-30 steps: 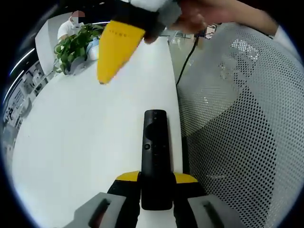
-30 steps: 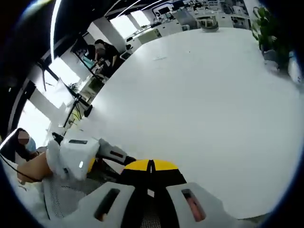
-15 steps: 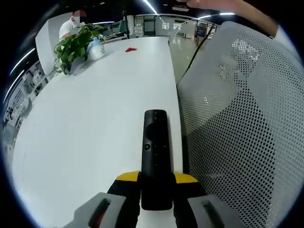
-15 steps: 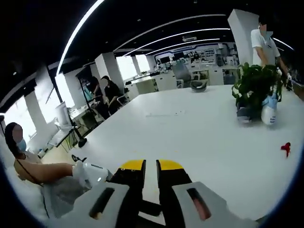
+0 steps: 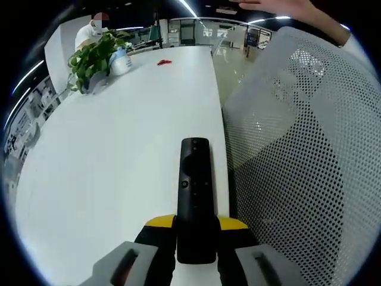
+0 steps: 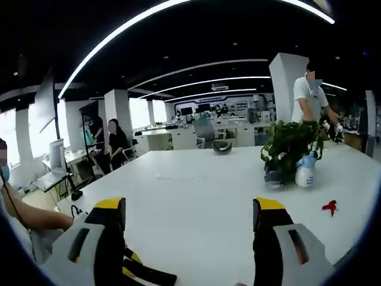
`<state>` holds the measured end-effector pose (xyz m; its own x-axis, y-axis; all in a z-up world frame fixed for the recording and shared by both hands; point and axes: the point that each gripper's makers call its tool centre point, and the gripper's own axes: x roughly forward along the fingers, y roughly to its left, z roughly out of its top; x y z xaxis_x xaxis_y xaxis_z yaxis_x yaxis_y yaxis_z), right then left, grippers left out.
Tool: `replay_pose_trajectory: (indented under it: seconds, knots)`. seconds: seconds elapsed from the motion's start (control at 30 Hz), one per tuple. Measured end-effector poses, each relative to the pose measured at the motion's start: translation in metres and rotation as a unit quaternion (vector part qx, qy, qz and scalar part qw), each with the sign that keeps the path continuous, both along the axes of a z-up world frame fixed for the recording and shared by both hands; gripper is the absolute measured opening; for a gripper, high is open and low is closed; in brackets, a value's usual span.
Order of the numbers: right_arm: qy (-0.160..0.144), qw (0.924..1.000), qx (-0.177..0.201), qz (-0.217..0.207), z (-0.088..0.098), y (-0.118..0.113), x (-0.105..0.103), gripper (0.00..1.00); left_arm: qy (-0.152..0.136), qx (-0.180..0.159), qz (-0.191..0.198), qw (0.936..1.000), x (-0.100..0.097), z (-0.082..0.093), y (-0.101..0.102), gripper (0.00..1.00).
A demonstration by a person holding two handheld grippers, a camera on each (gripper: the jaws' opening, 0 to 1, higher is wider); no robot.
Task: Press the specified remote control buttons in sequence, fully releasing each button before pressing the next.
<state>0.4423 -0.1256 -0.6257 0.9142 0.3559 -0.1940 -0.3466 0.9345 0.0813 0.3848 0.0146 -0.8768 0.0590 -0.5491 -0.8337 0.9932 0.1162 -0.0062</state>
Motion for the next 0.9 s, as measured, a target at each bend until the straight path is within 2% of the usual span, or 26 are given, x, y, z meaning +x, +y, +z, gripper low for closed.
replay_pose_trajectory:
  seconds: [0.07, 0.17, 0.4, 0.43, 0.5, 0.53, 0.6, 0.63, 0.73, 0.8, 0.9]
  knots:
    - [0.017, 0.9997, -0.016, -0.006, -0.010, -0.002, -0.004, 0.97, 0.000, 0.001, 0.000, 1.0000, 0.000, 0.000, 0.000, 0.25]
    - [0.010, 0.9995, -0.020, -0.022, -0.017, -0.005, -0.005, 1.00, 0.001, 0.003, 0.001, 1.0000, 0.000, 0.000, 0.000, 0.25]
    - [0.016, 0.9985, -0.026, -0.046, -0.033, -0.004, -0.010, 1.00, 0.000, 0.002, 0.000, 1.0000, 0.000, 0.000, 0.000, 0.25]
    - [-0.002, 0.9971, -0.049, -0.058, -0.028, -0.007, -0.007, 1.00, 0.000, 0.002, 0.000, 1.0000, 0.000, 0.000, 0.000, 0.25]
    - [-0.031, 0.9953, -0.063, -0.066, -0.025, -0.008, -0.003, 0.95, 0.001, 0.002, 0.000, 1.0000, 0.000, 0.000, 0.000, 0.25]
    - [-0.022, 0.9956, -0.062, -0.068, -0.026, -0.007, -0.006, 0.94, 0.001, 0.002, 0.000, 1.0000, 0.000, 0.000, 0.000, 0.25]
    - [-0.046, 0.9949, -0.061, -0.067, -0.018, -0.006, -0.008, 0.93, 0.001, 0.000, 0.001, 1.0000, 0.000, 0.000, 0.000, 0.25]
    - [-0.061, 0.9937, -0.051, -0.080, -0.014, -0.012, -0.009, 0.94, 0.001, -0.001, 0.001, 1.0000, 0.000, 0.000, 0.000, 0.25]
    - [-0.023, 0.9960, -0.028, -0.082, -0.024, -0.015, -0.008, 0.91, 0.002, -0.003, 0.002, 1.0000, 0.001, 0.000, 0.000, 0.25]
    - [-0.001, 0.9962, -0.032, -0.081, -0.031, -0.016, -0.008, 0.90, 0.002, -0.004, 0.004, 1.0000, 0.001, 0.000, -0.001, 0.25]
    - [0.005, 0.9958, -0.050, -0.077, -0.036, -0.012, -0.008, 0.93, 0.001, -0.006, 0.005, 1.0000, 0.001, 0.000, -0.001, 0.25]
